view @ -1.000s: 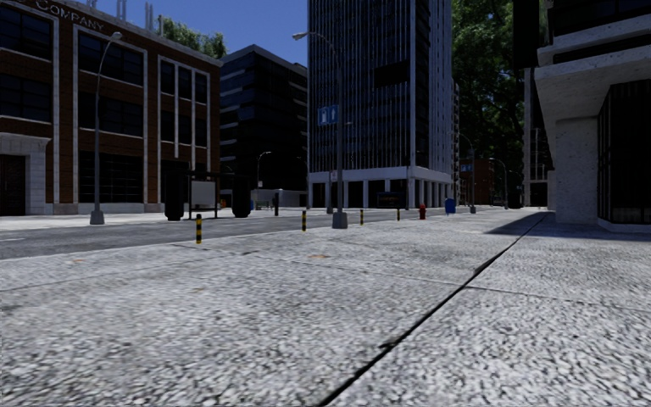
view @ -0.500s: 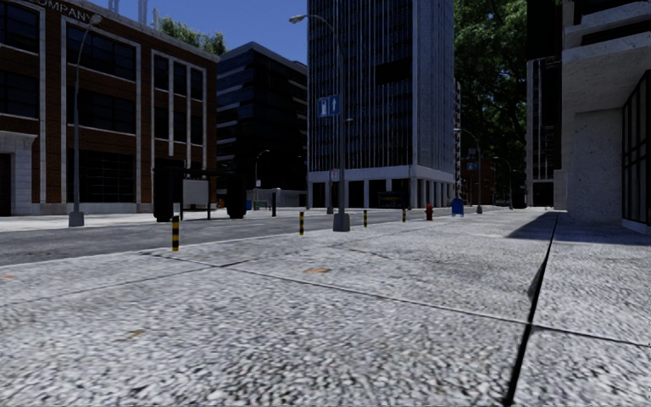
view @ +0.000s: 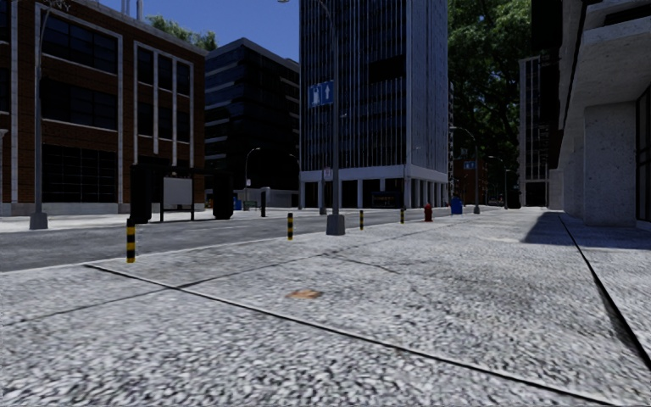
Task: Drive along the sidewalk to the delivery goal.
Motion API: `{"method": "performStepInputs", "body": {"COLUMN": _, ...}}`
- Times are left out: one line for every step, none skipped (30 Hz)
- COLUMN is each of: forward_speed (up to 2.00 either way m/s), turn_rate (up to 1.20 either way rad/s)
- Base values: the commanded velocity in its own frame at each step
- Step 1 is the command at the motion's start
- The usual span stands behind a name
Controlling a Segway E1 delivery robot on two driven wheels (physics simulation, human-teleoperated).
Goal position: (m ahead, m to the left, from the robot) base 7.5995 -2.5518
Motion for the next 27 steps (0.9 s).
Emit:
{"method": "performStepInputs", "body": {"forward_speed": 2.00, "turn_rate": 0.00}}
{"method": "performStepInputs", "body": {"forward_speed": 2.00, "turn_rate": -0.13}}
{"method": "performStepInputs", "body": {"forward_speed": 2.00, "turn_rate": -0.34}}
{"method": "performStepInputs", "body": {"forward_speed": 2.00, "turn_rate": -0.43}}
{"method": "performStepInputs", "body": {"forward_speed": 2.00, "turn_rate": -0.43}}
{"method": "performStepInputs", "body": {"forward_speed": 2.00, "turn_rate": -0.46}}
{"method": "performStepInputs", "body": {"forward_speed": 2.00, "turn_rate": -0.46}}
{"method": "performStepInputs", "body": {"forward_speed": 2.00, "turn_rate": -0.46}}
{"method": "performStepInputs", "body": {"forward_speed": 2.00, "turn_rate": -0.46}}
{"method": "performStepInputs", "body": {"forward_speed": 2.00, "turn_rate": -0.46}}
{"method": "performStepInputs", "body": {"forward_speed": 2.00, "turn_rate": -0.46}}
{"method": "performStepInputs", "body": {"forward_speed": 2.00, "turn_rate": -0.46}}
{"method": "performStepInputs", "body": {"forward_speed": 2.00, "turn_rate": -0.46}}
{"method": "performStepInputs", "body": {"forward_speed": 2.00, "turn_rate": -0.46}}
{"method": "performStepInputs", "body": {"forward_speed": 2.00, "turn_rate": -0.46}}
{"method": "performStepInputs", "body": {"forward_speed": 2.00, "turn_rate": 0.00}}
{"method": "performStepInputs", "body": {"forward_speed": 2.00, "turn_rate": 0.00}}
{"method": "performStepInputs", "body": {"forward_speed": 2.00, "turn_rate": 0.00}}
{"method": "performStepInputs", "body": {"forward_speed": 2.00, "turn_rate": 0.00}}
{"method": "performStepInputs", "body": {"forward_speed": 2.00, "turn_rate": 0.00}}
{"method": "performStepInputs", "body": {"forward_speed": 2.00, "turn_rate": 0.00}}
{"method": "performStepInputs", "body": {"forward_speed": 2.00, "turn_rate": 0.00}}
{"method": "performStepInputs", "body": {"forward_speed": 2.00, "turn_rate": 0.00}}
{"method": "performStepInputs", "body": {"forward_speed": 2.00, "turn_rate": 0.00}}
{"method": "performStepInputs", "body": {"forward_speed": 2.00, "turn_rate": 0.00}}
{"method": "performStepInputs", "body": {"forward_speed": 2.00, "turn_rate": 0.00}}
{"method": "performStepInputs", "body": {"forward_speed": 2.00, "turn_rate": 0.00}}
